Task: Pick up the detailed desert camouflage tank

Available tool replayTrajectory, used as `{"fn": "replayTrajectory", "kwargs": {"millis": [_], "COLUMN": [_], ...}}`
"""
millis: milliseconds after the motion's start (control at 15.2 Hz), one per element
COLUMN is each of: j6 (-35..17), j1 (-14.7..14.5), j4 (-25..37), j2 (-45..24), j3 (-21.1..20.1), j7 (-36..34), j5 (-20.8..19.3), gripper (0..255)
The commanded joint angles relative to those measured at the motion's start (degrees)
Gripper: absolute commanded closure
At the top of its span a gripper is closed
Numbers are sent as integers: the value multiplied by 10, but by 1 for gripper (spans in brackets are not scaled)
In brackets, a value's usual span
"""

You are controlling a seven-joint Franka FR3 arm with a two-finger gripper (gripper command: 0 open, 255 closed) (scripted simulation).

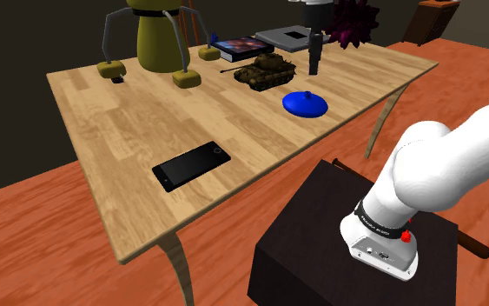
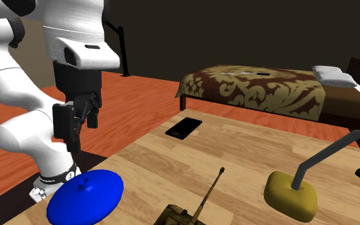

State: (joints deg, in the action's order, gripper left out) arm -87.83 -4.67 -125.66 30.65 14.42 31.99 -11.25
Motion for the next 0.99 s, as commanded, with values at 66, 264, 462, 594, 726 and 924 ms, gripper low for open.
{"fn": "replayTrajectory", "kwargs": {"millis": [66, 264, 462, 594, 726, 924], "j6": [-27, -53, -78, -95, -110, -131], "j1": [-12, -23, -32, -36, -39, -41], "j4": [31, 73, 118, 151, 186, 240], "j2": [-49, -105, -163, -203, -243, -303], "j3": [25, 47, 65, 75, 82, 88], "j7": [82, 160, 236, 287, 336, 408], "j5": [-26, -42, -51, -52, -50, -44], "gripper": [0, 0, 0, 0, 0, 0]}}
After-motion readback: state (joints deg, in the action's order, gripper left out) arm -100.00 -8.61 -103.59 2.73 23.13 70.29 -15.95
